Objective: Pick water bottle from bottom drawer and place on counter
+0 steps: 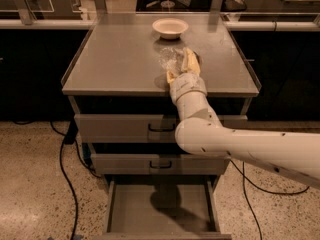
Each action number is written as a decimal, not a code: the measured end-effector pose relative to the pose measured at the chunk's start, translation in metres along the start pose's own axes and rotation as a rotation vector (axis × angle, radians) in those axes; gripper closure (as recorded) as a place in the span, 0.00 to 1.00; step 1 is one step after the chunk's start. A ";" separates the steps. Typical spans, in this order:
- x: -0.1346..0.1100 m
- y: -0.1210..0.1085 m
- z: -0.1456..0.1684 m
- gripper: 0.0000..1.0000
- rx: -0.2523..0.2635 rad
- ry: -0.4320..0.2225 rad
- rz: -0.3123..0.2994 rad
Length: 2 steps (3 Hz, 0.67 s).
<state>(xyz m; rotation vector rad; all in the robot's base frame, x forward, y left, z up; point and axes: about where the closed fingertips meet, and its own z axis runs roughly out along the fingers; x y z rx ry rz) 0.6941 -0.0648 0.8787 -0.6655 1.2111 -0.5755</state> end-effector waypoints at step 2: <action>0.002 -0.001 0.042 1.00 -0.018 -0.004 0.006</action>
Offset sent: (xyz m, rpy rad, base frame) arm 0.0622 0.0037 0.0040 -0.0019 0.0340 0.0223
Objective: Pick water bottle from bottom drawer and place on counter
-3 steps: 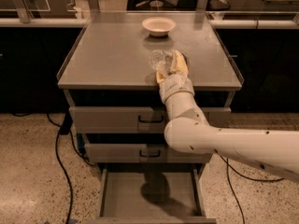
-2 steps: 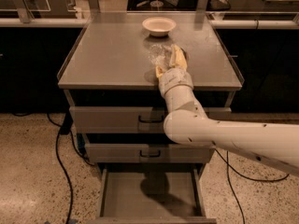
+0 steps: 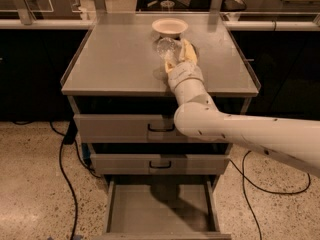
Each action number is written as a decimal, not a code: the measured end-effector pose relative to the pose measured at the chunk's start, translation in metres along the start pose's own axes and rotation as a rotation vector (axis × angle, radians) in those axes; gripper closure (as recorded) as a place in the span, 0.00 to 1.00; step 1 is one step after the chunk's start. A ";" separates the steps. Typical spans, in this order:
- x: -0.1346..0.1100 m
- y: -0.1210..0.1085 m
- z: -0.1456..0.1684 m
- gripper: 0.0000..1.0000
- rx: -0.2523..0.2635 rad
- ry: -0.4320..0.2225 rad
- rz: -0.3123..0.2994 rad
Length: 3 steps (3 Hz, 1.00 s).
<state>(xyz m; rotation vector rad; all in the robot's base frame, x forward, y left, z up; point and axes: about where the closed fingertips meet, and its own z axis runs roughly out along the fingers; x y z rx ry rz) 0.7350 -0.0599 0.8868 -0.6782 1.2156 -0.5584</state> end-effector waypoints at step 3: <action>0.000 0.000 0.000 0.35 0.000 0.000 0.000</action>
Offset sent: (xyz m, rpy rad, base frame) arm 0.0000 0.0000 0.0000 0.0000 0.0000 0.0000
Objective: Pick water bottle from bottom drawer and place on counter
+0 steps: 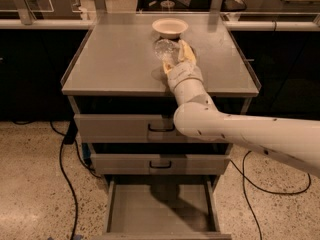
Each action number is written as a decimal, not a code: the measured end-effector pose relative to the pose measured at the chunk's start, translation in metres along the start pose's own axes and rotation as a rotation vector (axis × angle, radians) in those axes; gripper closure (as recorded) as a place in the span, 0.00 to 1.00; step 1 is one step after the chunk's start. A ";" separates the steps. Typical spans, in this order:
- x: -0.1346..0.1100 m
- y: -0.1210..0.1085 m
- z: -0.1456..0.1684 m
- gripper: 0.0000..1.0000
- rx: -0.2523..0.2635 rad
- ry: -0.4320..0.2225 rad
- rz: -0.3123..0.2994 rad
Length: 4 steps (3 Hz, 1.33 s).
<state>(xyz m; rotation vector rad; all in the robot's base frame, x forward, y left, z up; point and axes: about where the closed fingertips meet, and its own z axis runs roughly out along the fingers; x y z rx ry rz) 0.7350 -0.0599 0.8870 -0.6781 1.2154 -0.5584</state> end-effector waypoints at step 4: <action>-0.006 0.001 -0.006 0.00 -0.002 -0.011 -0.023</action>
Offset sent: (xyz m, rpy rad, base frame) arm 0.0000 0.0000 0.0000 0.0000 0.0000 0.0000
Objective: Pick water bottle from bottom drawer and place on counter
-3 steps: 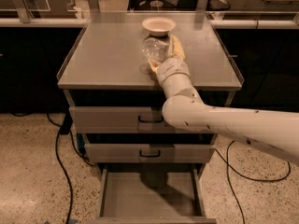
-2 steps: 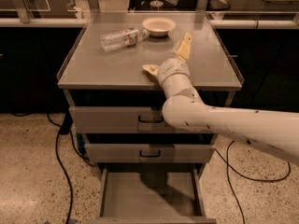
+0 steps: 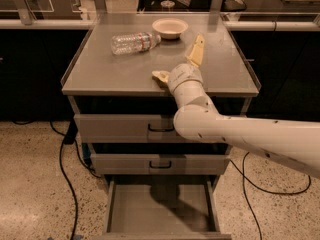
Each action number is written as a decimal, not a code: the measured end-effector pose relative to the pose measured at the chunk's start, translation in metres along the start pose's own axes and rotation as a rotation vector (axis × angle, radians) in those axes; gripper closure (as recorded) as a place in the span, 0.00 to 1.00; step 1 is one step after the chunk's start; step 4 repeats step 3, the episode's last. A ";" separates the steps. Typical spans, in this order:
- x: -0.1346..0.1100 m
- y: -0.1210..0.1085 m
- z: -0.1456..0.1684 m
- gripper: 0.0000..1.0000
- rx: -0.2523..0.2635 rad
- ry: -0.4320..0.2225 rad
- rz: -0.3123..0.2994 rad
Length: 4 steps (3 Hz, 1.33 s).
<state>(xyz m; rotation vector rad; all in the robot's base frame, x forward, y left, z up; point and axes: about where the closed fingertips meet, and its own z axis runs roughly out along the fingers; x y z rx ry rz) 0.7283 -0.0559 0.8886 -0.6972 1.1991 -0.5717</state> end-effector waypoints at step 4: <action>-0.013 -0.013 -0.022 0.00 0.049 -0.019 -0.064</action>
Offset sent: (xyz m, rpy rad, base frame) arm -0.0414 -0.0126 0.0187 -0.0679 -0.0962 -0.0612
